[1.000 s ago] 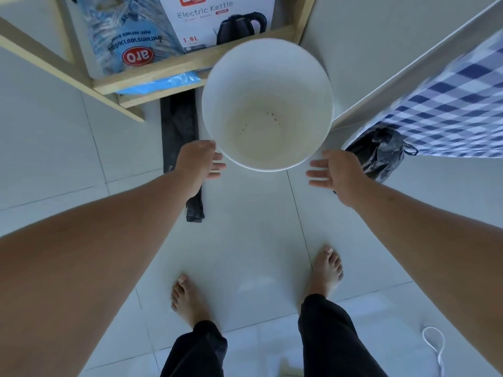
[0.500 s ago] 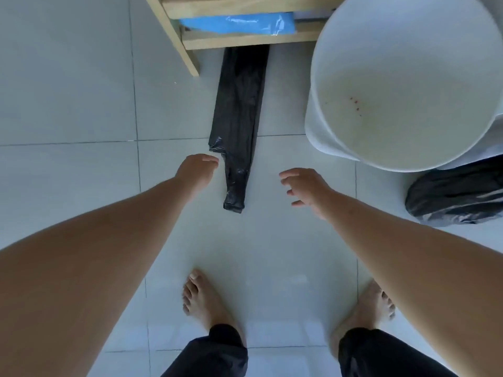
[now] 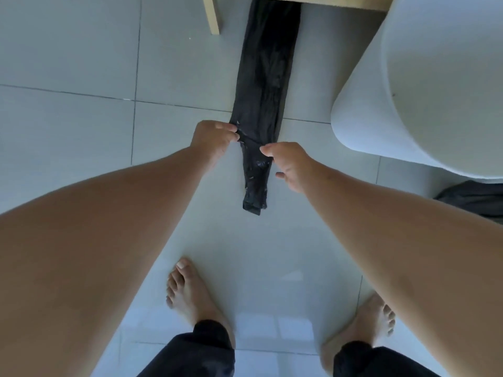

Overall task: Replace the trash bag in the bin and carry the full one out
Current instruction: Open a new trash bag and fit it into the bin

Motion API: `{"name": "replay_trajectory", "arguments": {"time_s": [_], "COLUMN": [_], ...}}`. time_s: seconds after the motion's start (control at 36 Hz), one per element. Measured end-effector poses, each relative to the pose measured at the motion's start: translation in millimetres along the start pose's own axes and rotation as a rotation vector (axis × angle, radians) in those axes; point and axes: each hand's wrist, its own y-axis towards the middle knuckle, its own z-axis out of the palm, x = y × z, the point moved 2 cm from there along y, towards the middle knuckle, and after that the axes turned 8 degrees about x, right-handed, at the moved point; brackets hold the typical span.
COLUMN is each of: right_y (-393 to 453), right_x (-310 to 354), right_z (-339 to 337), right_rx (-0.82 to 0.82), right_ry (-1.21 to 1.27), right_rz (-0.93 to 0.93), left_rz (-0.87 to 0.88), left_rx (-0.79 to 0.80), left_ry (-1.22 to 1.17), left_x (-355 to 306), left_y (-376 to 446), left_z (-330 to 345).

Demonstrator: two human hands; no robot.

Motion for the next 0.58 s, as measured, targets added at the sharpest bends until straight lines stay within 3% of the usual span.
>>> {"name": "replay_trajectory", "arguments": {"time_s": [0.25,0.36,0.58], "right_y": [-107.9,-181.0,-290.4], "right_x": [20.8,48.3,107.1], "right_z": [-38.4,-54.6,-96.1], "right_rx": [-0.109,-0.127,-0.214], "right_ry": [0.000,-0.180,-0.564], "right_rz": [-0.193,-0.306,-0.492], "left_rz": [0.127,0.138,0.360], "left_rx": [0.075,0.001,0.027], "left_ry": [-0.013,-0.031,0.703], "left_x": [-34.2,-82.6,-174.6], "left_y": [-111.2,-175.0,-271.6], "left_z": [-27.6,-34.7,-40.4]}}
